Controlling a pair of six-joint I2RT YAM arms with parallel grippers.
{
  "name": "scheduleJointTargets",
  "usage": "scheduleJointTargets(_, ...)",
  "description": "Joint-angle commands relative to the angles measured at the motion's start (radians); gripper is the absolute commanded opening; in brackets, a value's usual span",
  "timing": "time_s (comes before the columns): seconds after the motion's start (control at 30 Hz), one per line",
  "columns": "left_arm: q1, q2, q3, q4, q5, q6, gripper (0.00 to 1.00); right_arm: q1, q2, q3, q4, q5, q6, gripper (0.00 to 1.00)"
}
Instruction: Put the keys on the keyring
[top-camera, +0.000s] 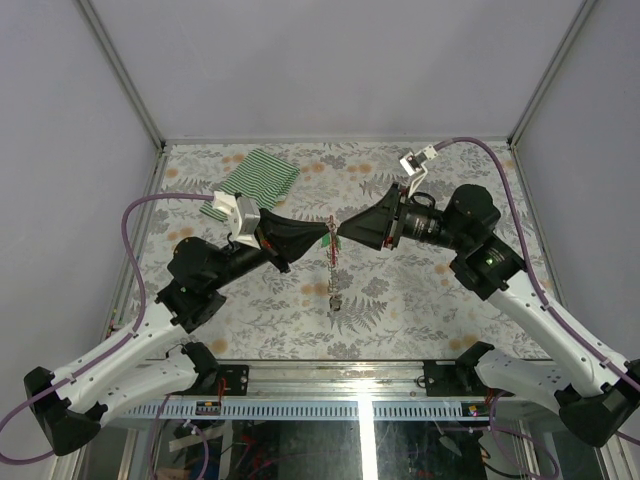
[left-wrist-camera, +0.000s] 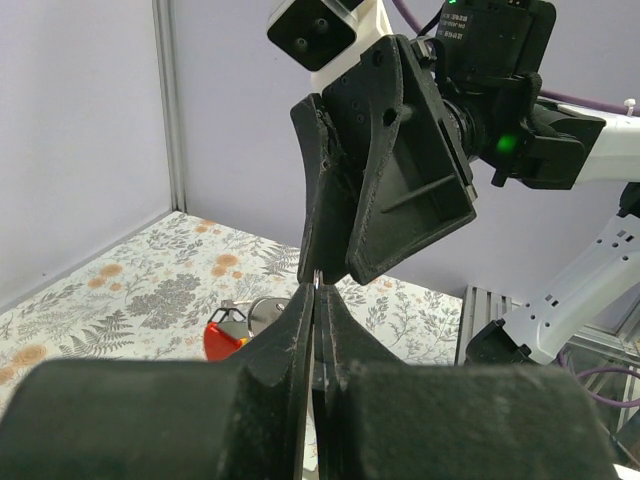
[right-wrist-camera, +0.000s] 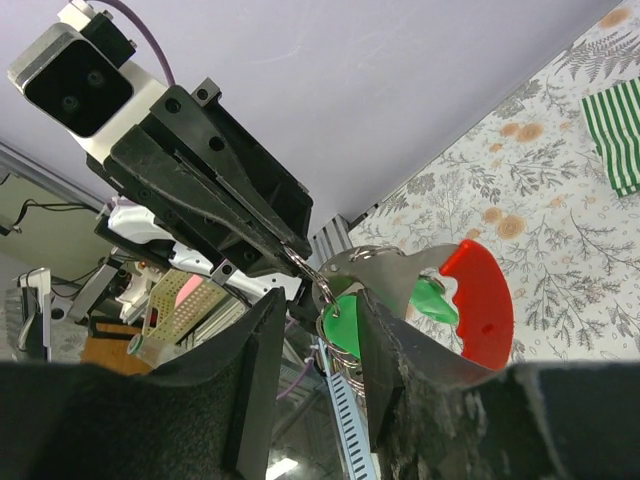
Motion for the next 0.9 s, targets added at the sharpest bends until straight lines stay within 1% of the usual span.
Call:
scheduleJointTargets(0.0,0.005,-0.008,0.02,0.086,0.009,-0.005,0.0,0.004,0.005,0.012,0.07,-0.05,0.011,0.41)
scheduleJointTargets(0.1,0.005,-0.005,0.019,0.087,0.012,-0.006,0.0,0.005,0.01,0.012,0.078,-0.059,0.015,0.37)
scheduleJointTargets(0.27,0.005,-0.001,0.024,0.088,0.013,-0.006,0.0,0.004,0.02,0.009,0.083,-0.066,0.021,0.36)
scheduleJointTargets(0.37,0.005,-0.002,0.024,0.083,0.014,-0.005,0.0,0.005,0.027,0.007,0.09,-0.074,0.026,0.32)
scheduleJointTargets(0.73,0.004,-0.007,0.023,0.078,0.005,0.0,0.0,0.004,0.005,0.007,0.064,-0.045,0.004,0.02)
scheduleJointTargets(0.77,0.004,-0.008,0.022,0.077,0.005,0.001,0.0,0.004,0.004,0.007,0.061,-0.041,0.001,0.0)
scheduleJointTargets(0.87,0.004,-0.011,0.022,0.075,0.005,0.001,0.0,0.004,0.001,0.009,0.057,-0.038,0.0,0.0)
